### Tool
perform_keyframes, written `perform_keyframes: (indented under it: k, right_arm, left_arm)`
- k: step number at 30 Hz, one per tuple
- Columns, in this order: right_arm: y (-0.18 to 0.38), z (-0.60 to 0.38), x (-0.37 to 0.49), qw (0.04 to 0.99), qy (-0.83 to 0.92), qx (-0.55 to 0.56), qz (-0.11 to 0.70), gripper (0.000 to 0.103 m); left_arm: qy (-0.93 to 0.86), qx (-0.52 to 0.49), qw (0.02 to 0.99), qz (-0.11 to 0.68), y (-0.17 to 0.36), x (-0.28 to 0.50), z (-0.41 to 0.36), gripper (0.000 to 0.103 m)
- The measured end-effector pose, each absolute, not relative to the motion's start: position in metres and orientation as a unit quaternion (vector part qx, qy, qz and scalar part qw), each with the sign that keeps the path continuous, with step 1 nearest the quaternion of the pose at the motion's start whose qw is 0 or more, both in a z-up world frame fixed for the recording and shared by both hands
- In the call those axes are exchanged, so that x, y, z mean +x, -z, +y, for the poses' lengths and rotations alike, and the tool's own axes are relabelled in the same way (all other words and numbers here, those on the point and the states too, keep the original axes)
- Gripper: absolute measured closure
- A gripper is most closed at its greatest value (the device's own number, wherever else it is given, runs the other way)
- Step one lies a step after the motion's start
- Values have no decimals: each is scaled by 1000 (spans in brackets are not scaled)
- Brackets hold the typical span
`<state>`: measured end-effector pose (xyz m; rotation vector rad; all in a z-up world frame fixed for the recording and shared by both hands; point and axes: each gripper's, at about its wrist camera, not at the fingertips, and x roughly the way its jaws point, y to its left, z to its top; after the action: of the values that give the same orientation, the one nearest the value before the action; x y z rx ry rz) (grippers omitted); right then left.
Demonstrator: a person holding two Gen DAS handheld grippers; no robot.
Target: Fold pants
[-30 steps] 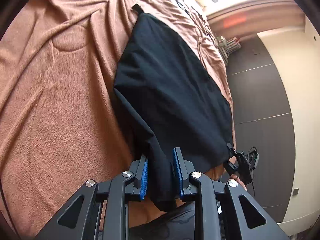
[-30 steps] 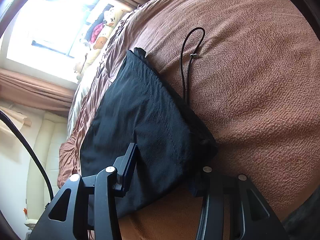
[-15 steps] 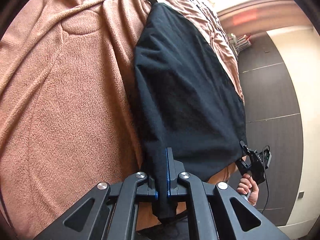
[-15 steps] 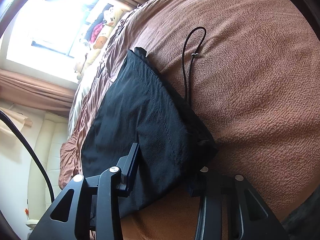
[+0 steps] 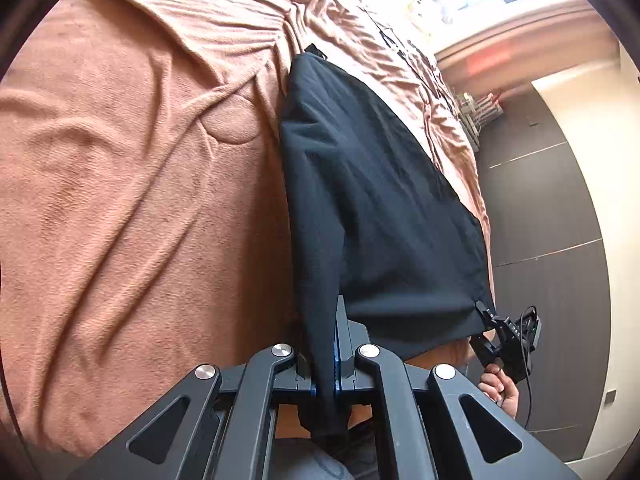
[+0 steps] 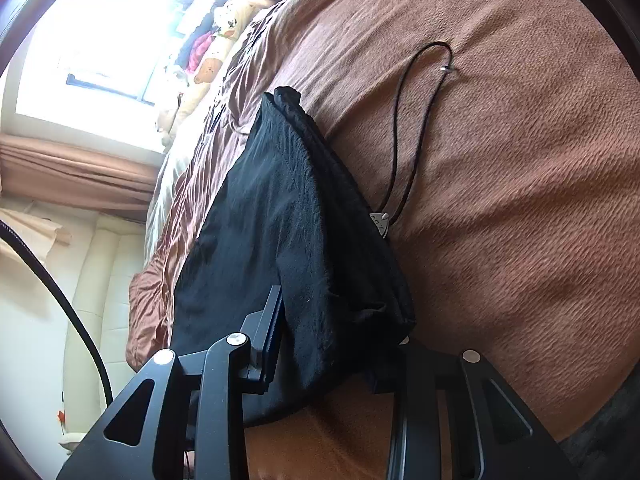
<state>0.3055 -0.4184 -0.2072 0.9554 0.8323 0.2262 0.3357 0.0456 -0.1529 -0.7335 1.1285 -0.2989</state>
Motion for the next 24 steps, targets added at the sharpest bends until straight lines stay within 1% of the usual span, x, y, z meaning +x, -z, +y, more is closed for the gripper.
perform_keyframes:
  k: [11, 24]
  right_arm:
    - [201, -371, 324, 792, -128, 426, 419, 75]
    - [193, -340, 330, 794, -128, 410, 431, 75]
  left_arm:
    - [108, -364, 777, 501, 154, 312, 105, 98]
    - [111, -385, 775, 489, 164, 305, 142, 98]
